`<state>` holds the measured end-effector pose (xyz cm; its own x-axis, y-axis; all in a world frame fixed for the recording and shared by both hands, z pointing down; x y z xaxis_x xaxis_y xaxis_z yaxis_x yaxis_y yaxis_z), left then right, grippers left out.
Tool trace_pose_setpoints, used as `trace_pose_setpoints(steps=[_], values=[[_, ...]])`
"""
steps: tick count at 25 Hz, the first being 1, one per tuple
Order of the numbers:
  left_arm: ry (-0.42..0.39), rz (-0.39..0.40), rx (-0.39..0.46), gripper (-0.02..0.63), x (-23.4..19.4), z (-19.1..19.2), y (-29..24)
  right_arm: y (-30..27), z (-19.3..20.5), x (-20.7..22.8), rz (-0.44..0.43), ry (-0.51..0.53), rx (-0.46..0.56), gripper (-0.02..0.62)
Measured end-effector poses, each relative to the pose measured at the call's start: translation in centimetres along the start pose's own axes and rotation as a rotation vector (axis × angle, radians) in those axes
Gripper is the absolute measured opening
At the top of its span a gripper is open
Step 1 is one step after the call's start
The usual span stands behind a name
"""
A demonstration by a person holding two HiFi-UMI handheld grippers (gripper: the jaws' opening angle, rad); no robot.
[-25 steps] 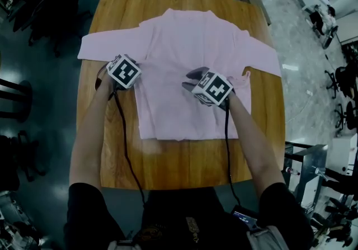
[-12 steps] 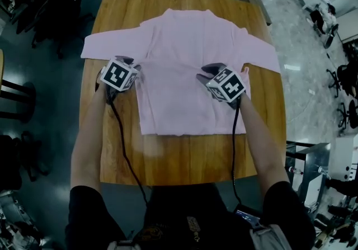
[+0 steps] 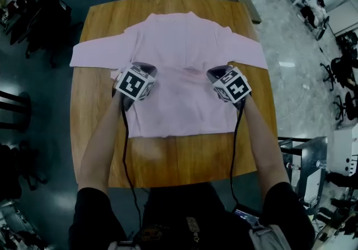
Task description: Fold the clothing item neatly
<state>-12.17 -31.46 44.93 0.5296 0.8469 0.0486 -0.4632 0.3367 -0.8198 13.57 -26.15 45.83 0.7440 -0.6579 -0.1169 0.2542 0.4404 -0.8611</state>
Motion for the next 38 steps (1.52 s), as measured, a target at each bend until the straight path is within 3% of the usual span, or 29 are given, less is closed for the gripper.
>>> trace_pose_setpoints(steps=[8,14,17,19,21,25,30,38], values=[[-0.042,0.067,-0.026,0.008,5.1,-4.1,-4.9,0.5,4.1,3.7,-0.034,-0.046,0.004,0.015],[-0.056,0.074,-0.068,0.008,6.4,-5.0,-7.7,-1.1,5.3,4.6,-0.077,0.068,-0.046,0.149],[-0.062,0.055,-0.085,0.008,6.3,-5.0,-8.5,-2.3,5.7,5.0,-0.078,0.120,-0.111,0.140],[-0.055,0.061,-0.091,0.008,6.3,-5.0,-9.0,-2.6,5.6,5.6,-0.067,0.126,-0.124,0.055],[-0.048,0.056,-0.098,0.008,6.0,-5.1,-9.3,-2.7,5.1,6.5,-0.060,0.121,-0.109,0.027],[-0.023,0.017,-0.110,0.008,5.0,-5.4,-9.5,-3.2,4.3,8.7,-0.037,0.089,-0.082,0.026],[-0.002,-0.085,-0.144,0.008,3.4,-5.2,-10.1,-5.2,4.1,10.6,-0.030,0.028,-0.116,0.026],[0.053,-0.070,-0.188,0.008,2.2,-3.9,-12.5,-8.0,4.4,11.0,-0.054,0.008,-0.131,0.026]])
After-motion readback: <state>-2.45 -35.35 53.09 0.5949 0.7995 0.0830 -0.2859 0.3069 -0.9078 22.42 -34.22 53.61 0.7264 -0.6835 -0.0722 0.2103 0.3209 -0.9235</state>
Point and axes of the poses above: the fingertips, and each gripper's own axes: y backward along the fingers, x to its right, z out of its underside, the point moved 8 cm from there along y, backward along the fingers, and after that the axes turned 9 degrees about -x, right-handed, at the moved point
